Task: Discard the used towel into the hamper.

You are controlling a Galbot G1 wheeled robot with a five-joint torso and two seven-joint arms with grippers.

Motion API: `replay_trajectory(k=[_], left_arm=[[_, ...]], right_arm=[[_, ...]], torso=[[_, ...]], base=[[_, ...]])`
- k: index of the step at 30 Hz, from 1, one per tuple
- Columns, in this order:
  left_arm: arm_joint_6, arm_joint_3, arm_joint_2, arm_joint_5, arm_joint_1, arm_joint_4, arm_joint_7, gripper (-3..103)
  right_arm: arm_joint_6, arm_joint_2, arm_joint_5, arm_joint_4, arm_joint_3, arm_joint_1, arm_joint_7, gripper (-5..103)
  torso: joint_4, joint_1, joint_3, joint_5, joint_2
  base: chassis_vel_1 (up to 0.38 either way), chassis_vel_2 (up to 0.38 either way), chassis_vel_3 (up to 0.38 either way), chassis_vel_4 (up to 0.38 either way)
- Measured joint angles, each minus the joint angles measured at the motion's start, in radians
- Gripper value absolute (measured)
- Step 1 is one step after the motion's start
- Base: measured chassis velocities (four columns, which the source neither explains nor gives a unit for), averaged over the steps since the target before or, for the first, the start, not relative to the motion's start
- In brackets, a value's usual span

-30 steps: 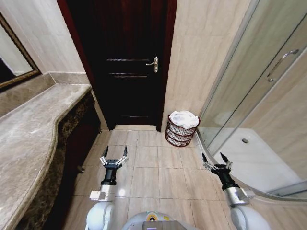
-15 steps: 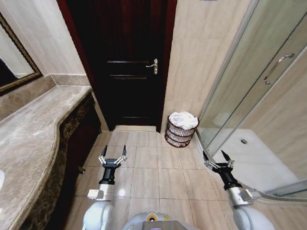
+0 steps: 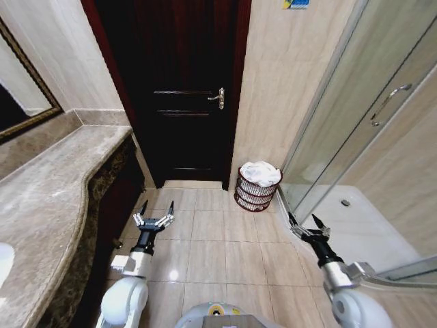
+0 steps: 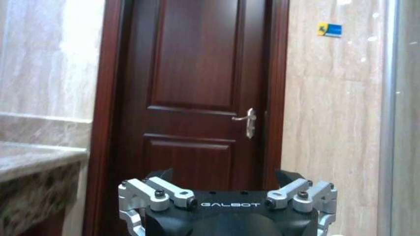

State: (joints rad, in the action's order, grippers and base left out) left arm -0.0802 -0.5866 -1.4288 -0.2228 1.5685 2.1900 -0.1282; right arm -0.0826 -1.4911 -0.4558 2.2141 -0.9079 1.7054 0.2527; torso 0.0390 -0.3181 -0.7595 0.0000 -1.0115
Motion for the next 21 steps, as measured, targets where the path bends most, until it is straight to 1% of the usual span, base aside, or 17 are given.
replay_trajectory(k=[1, 4, 10, 11, 14, 21], left_arm=[[0.005, 0.003, 0.002, 0.011, -0.01, 0.0, -0.001, 100], [0.011, 0.007, 0.001, 0.023, -0.016, 0.002, 0.0, 100], [0.01, 0.018, -0.012, 0.049, 0.004, 0.006, 0.026, 100], [0.01, 0.018, -0.012, 0.049, 0.004, 0.006, 0.026, 100], [0.008, 0.017, -0.013, 0.052, 0.026, 0.011, 0.033, 100], [0.015, 0.01, -0.007, 0.033, 0.03, 0.015, 0.047, 100]], right_arm=[[-0.014, -0.003, 0.006, 0.014, 0.0, -0.003, -0.005, 100], [-0.021, -0.002, 0.009, 0.03, -0.004, 0.002, -0.007, 100], [-0.012, 0.015, -0.003, 0.056, -0.022, 0.041, -0.005, 100], [-0.012, 0.015, -0.003, 0.056, -0.022, 0.041, -0.005, 100], [-0.003, 0.024, 0.002, 0.056, -0.022, 0.049, -0.004, 100], [-0.019, 0.022, 0.037, 0.057, -0.004, 0.022, -0.003, 100]], torso=[[0.0, -0.003, -0.004, -0.0002, -0.008], [0.0, -0.009, -0.009, -0.0001, -0.018], [0.0, -0.021, -0.024, -0.0001, -0.046], [0.0, -0.021, -0.024, -0.0001, -0.046], [0.0, -0.031, -0.036, 0.0, -0.068], [0.0, -0.046, -0.053, 0.0, -0.099]], base=[[0.0, 0.0, 0.0, 0.0], [0.0, 0.0, 0.0, 0.0], [0.0, 0.0, 0.0, 0.0], [0.0, 0.0, 0.0, 0.0], [0.0, 0.0, 0.0, 0.0], [0.0, 0.0, 0.0, 0.0]])
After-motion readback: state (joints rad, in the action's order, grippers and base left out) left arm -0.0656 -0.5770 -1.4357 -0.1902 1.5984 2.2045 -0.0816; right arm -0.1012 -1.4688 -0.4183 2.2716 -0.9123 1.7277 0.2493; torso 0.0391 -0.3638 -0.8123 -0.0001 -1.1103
